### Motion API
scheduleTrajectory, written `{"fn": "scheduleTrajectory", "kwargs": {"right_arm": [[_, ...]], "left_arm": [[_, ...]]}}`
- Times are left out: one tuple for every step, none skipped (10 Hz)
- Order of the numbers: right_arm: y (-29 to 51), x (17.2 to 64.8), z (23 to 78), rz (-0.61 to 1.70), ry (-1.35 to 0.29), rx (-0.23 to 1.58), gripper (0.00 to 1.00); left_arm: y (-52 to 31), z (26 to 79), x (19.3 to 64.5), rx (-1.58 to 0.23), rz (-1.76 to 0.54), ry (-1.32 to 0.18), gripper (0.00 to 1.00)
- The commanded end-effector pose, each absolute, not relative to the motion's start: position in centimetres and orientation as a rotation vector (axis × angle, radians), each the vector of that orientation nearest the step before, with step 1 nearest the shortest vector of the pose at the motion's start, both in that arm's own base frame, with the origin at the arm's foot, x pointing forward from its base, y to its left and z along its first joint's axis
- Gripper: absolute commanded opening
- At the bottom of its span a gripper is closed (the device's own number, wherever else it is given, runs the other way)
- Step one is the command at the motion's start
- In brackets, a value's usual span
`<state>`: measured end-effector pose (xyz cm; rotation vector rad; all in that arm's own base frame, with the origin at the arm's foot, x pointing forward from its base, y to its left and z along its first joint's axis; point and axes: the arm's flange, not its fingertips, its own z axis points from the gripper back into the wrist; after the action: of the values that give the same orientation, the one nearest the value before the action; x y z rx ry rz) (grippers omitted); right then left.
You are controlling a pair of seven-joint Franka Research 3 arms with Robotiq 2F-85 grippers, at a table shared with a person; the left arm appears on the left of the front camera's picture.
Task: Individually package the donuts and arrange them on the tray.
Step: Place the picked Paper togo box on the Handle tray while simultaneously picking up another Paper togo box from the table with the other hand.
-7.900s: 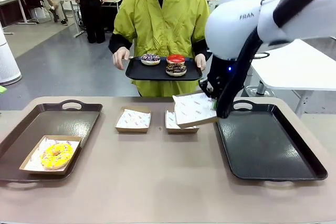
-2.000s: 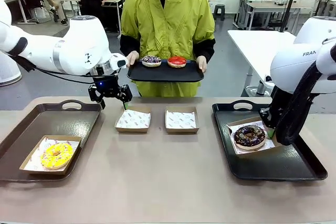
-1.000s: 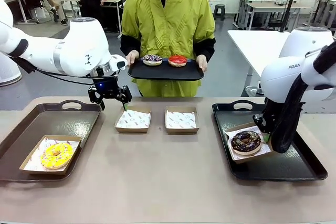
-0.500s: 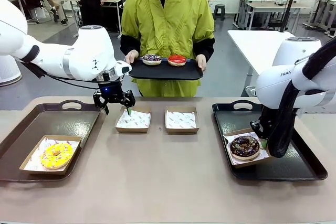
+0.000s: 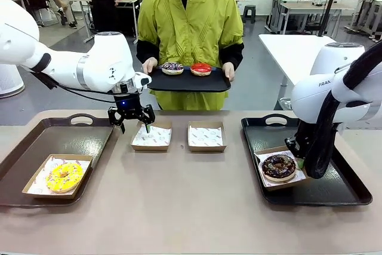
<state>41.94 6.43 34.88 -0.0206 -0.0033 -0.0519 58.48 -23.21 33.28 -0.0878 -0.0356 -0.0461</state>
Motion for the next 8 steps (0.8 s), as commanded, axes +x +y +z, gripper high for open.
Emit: {"fn": "scheduleTrajectory", "kwargs": {"right_arm": [[6.13, 42.54, 34.65, -0.028, -0.002, -0.024, 0.6], [6.03, 42.53, 34.65, -0.032, 0.004, -0.019, 0.97], [5.97, 42.45, 34.71, -0.035, 0.005, -0.015, 1.0], [5.88, 42.29, 34.92, -0.038, 0.003, -0.011, 1.0], [5.84, 42.2, 34.99, -0.04, 0.002, -0.008, 1.0], [5.84, 42.21, 34.95, -0.04, 0.004, -0.005, 0.94], [5.83, 42.21, 34.94, -0.04, 0.007, -0.003, 1.0], [5.83, 42.18, 34.95, -0.04, 0.011, -0.001, 1.0]], "left_arm": [[-23.81, 33.44, 59.25, -0.094, -0.01, -0.012, 0.4], [-23.83, 33.36, 59.31, -0.091, -0.012, -0.007, 0.0], [-23.88, 33.34, 59.34, -0.091, -0.012, -0.003, 0.36], [-23.85, 33.38, 59.37, -0.091, -0.012, -0.002, 0.0], [-23.84, 33.41, 59.37, -0.091, -0.013, -0.001, 0.0], [-23.82, 33.42, 59.39, -0.09, -0.011, 0.001, 0.0], [-23.83, 33.48, 59.39, -0.09, -0.011, 0.003, 0.0], [-23.79, 33.52, 59.36, -0.09, -0.013, 0.003, 0.0]]}}
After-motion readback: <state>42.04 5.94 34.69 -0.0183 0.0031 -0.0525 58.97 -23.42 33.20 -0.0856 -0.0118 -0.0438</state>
